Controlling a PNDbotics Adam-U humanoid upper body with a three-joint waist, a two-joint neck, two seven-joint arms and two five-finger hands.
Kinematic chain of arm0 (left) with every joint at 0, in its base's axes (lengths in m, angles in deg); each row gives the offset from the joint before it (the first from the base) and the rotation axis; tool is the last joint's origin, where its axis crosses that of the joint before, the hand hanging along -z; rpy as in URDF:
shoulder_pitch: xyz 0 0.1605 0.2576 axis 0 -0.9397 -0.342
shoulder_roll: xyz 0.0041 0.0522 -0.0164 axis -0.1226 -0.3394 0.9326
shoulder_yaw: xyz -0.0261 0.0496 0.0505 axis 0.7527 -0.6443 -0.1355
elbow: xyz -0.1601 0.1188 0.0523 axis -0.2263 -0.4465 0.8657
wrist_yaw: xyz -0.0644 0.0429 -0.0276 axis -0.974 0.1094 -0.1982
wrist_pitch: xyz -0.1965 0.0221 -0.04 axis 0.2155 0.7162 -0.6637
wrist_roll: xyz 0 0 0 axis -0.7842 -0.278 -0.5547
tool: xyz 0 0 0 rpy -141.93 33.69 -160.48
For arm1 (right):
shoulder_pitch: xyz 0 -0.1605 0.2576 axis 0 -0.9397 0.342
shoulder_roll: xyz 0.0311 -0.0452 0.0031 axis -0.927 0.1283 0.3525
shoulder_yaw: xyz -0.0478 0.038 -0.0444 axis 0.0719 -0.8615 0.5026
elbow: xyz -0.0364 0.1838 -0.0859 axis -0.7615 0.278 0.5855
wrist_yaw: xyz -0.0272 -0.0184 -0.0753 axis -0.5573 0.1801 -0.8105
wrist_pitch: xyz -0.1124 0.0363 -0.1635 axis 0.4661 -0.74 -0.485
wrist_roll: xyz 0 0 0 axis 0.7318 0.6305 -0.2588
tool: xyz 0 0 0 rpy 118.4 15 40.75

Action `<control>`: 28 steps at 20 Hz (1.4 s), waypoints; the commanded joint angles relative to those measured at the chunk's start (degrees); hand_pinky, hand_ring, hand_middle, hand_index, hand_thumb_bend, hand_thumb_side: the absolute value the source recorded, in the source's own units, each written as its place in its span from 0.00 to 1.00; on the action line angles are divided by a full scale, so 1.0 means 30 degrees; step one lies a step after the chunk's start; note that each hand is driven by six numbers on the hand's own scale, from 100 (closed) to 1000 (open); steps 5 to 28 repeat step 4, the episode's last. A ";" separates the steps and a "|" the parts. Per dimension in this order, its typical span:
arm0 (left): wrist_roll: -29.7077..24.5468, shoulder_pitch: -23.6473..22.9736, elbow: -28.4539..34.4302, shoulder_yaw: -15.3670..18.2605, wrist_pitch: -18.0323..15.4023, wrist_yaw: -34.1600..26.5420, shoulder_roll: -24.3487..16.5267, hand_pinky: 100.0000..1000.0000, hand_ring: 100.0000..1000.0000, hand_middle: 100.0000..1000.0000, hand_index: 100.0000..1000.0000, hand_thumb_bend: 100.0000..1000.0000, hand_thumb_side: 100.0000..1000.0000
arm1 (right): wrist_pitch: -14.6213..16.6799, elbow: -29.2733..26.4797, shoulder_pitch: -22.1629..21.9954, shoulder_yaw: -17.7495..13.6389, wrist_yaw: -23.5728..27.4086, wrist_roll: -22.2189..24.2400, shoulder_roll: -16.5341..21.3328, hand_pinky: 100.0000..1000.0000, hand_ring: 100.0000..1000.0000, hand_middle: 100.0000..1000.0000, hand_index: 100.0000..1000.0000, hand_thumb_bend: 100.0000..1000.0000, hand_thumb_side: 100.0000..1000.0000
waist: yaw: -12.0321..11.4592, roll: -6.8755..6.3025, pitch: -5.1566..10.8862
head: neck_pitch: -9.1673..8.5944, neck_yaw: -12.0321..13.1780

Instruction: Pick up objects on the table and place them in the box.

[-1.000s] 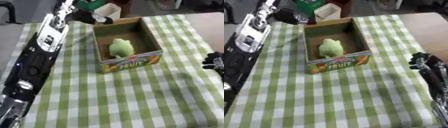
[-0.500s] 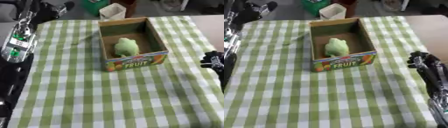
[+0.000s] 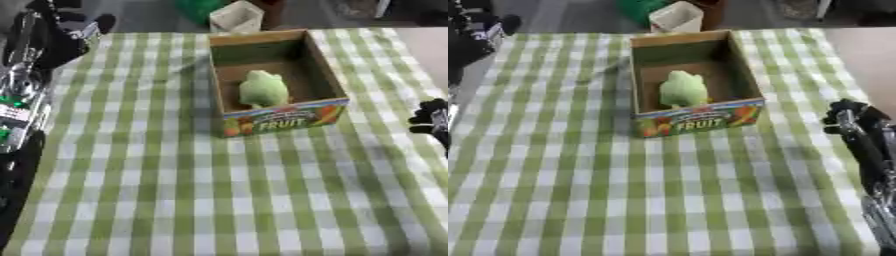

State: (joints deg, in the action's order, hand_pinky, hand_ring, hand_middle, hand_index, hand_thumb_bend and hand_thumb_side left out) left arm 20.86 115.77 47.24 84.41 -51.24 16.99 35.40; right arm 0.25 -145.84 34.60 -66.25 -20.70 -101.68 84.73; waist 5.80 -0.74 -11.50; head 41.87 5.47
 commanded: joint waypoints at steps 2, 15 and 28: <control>0.0085 -0.0206 0.1058 0.0418 0.0118 -0.0276 -0.0594 0.51 0.68 0.67 0.70 0.70 0.25 | 0.0005 -0.0208 0.0175 -0.0263 0.0019 -0.0093 0.0259 0.57 0.58 0.51 0.63 0.00 0.54 | -0.0045 0.0058 0.0299 | 0.0200 0.0643; 0.0093 -0.0404 0.1226 0.0455 0.0190 -0.0322 -0.0560 0.51 0.68 0.67 0.70 0.69 0.26 | 0.0005 -0.0213 0.0161 -0.0295 0.0017 -0.0116 0.0275 0.57 0.58 0.51 0.63 0.00 0.53 | -0.0017 0.0066 0.0287 | 0.0223 0.0926; 0.0093 -0.0404 0.1226 0.0455 0.0190 -0.0322 -0.0560 0.51 0.68 0.67 0.70 0.69 0.26 | 0.0005 -0.0213 0.0161 -0.0295 0.0017 -0.0116 0.0275 0.57 0.58 0.51 0.63 0.00 0.53 | -0.0017 0.0066 0.0287 | 0.0223 0.0926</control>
